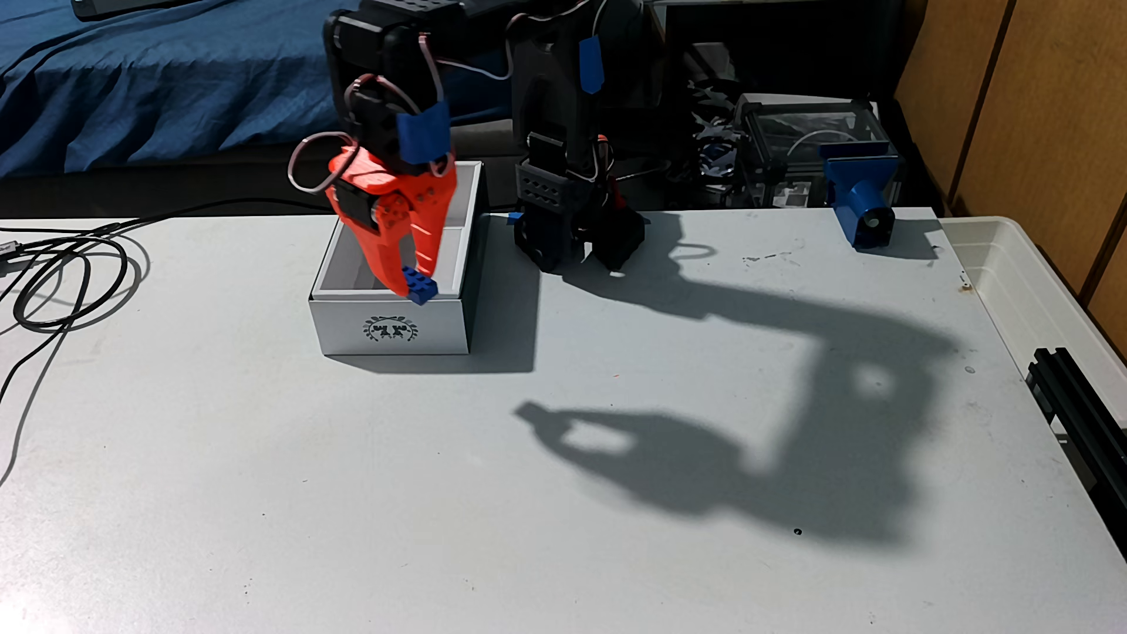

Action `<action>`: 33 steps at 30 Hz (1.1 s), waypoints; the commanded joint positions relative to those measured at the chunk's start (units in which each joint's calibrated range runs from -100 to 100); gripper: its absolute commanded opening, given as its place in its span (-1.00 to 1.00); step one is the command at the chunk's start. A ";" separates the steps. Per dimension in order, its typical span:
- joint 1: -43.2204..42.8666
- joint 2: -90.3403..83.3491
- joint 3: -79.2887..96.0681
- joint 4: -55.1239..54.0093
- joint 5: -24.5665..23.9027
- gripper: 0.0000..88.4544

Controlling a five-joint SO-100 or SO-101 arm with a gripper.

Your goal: Grab the blue brick and place in box

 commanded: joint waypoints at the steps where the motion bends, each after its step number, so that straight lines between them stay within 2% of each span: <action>1: 3.30 -2.75 -2.29 0.40 2.18 -0.98; 6: 7.76 -2.75 -2.29 0.40 5.92 -0.98; 13: 15.34 -2.75 -1.84 0.40 14.29 -0.98; 18: 19.05 -2.67 -1.66 0.40 18.55 -0.98; 25: 22.40 -2.84 0.64 0.40 22.07 -0.98; 33: 24.03 -12.31 10.49 -0.20 22.28 -0.98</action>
